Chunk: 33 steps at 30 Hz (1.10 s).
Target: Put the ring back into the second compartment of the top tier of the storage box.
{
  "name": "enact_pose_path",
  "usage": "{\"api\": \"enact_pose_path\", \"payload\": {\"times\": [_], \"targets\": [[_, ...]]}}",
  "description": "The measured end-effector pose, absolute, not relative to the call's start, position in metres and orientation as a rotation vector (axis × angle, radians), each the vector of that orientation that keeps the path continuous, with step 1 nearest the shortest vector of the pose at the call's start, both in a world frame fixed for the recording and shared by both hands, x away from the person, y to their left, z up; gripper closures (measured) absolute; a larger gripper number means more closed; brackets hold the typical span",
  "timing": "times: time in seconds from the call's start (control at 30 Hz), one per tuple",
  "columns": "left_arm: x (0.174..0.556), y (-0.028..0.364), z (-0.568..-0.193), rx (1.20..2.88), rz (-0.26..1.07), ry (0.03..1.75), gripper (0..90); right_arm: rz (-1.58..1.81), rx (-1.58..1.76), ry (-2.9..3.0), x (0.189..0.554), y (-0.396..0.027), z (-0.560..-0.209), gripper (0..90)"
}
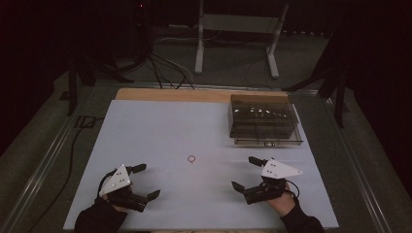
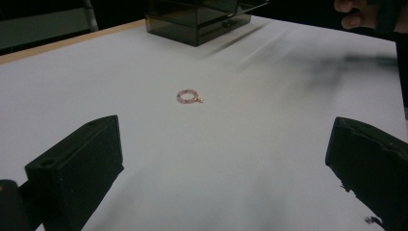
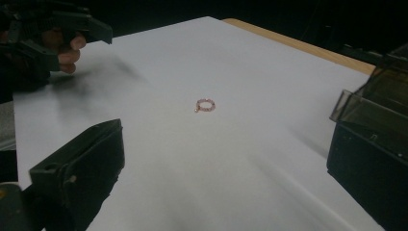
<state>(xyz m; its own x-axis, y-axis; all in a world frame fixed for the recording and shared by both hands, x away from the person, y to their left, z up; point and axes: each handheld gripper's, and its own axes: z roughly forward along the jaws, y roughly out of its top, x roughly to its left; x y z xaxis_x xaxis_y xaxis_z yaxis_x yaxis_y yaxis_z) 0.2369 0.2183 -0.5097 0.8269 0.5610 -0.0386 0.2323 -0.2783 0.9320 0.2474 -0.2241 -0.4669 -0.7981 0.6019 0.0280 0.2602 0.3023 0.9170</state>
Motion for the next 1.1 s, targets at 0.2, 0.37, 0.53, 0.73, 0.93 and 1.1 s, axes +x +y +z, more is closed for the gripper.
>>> {"api": "enact_pose_path", "payload": {"times": [0.2, 0.37, 0.53, 0.73, 0.93, 1.1], "targets": [[0.237, 0.218, -0.51, 1.864, 0.356, 0.593, 0.7, 1.51, 0.738, 2.264, 0.254, -0.211, -0.462, 0.0], [0.237, 0.218, -0.51, 1.864, 0.354, 0.596, 0.6, 1.506, 0.708, 2.275, 0.258, -0.203, -0.459, 0.0], [0.237, 0.219, -0.51, 1.862, 0.356, 0.595, 0.6, 1.491, 0.699, 2.295, 0.266, -0.194, -0.458, 0.0], [0.237, 0.219, -0.51, 1.862, 0.356, 0.596, 0.6, 1.492, 0.694, 2.312, 0.272, -0.185, -0.458, 0.0], [0.236, 0.218, -0.51, 1.864, 0.357, 0.589, 0.6, 1.493, 0.679, 2.326, 0.276, -0.176, -0.458, 0.0], [0.237, 0.219, -0.51, 1.863, 0.357, 0.591, 0.7, 1.497, 0.663, 2.337, 0.281, -0.166, -0.458, 0.0]]}}
